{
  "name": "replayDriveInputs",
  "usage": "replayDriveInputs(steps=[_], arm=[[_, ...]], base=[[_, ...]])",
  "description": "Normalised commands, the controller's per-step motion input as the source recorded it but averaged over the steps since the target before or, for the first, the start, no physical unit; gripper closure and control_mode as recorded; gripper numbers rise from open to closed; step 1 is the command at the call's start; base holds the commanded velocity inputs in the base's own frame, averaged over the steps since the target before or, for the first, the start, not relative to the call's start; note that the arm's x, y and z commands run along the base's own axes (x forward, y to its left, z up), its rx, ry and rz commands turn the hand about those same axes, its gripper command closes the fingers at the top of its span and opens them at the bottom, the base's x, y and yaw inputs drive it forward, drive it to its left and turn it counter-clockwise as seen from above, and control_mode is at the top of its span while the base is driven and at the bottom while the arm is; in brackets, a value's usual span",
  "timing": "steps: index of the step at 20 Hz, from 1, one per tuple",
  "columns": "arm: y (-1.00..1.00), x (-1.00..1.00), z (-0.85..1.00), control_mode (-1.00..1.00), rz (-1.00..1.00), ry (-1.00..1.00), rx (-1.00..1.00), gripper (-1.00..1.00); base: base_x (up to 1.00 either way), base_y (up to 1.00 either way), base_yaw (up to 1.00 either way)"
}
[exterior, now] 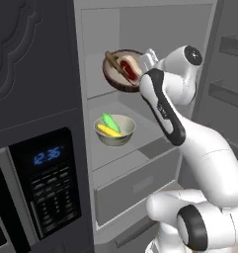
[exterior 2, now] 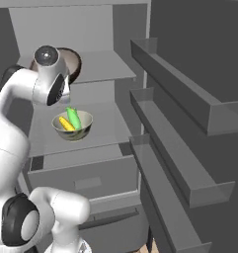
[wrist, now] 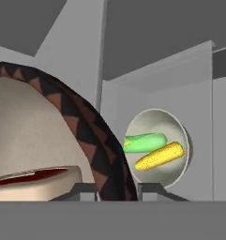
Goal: Place the bowl with the corns on the second highest shelf of the fridge. Place the bowl with the fish and steak on the top shelf of the fridge.
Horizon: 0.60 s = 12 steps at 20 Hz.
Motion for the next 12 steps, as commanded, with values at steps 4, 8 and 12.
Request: replayDriveInputs(steps=[4, 8, 12], arm=[[0.35, 1.0, 0.19, -1.0, -0.03, 0.04, 0.0, 1.0], [0.42, 1.0, 0.24, -1.0, -0.02, 0.09, 0.0, 1.0], [0.81, 0.92, 0.22, -1.0, -0.04, 0.03, 0.0, -1.0]], base=[[0.0, 0.0, 0.0], [0.0, 0.0, 0.0], [0.0, 0.0, 0.0]])
